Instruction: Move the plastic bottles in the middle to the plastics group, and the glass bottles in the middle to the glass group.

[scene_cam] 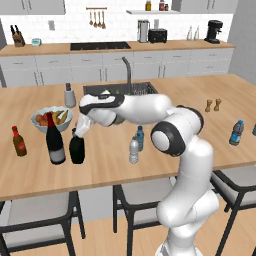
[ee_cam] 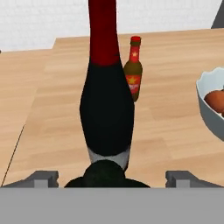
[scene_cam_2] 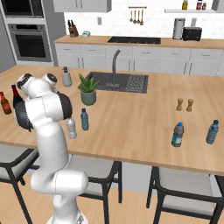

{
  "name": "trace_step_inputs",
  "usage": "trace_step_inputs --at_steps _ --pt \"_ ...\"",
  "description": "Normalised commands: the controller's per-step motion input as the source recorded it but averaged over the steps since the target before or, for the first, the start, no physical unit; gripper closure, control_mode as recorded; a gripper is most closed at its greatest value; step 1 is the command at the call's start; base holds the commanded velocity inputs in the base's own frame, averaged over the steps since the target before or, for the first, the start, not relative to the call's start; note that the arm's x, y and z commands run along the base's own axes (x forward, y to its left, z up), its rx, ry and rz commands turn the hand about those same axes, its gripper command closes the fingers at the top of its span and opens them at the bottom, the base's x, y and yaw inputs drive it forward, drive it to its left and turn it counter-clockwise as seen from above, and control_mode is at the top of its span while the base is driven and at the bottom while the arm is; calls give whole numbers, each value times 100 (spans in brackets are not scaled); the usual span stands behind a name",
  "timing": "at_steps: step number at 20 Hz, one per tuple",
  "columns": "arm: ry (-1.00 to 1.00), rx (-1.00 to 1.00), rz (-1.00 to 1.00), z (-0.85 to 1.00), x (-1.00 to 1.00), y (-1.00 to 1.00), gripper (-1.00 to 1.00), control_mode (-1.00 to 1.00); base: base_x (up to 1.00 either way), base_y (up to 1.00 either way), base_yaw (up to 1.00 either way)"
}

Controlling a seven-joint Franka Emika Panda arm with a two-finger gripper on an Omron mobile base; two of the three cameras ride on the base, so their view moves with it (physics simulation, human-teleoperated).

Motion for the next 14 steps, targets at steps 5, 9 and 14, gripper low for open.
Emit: trace_step_inputs --at_steps 5,9,14 --pt "0 0 0 73 -13 -3 -100 -100 0 0 0" --pt "0 0 -1 53 -42 -36 -100 -100 0 0 0" --pt "0 0 -9 36 -54 -73 -100 -100 0 0 0"
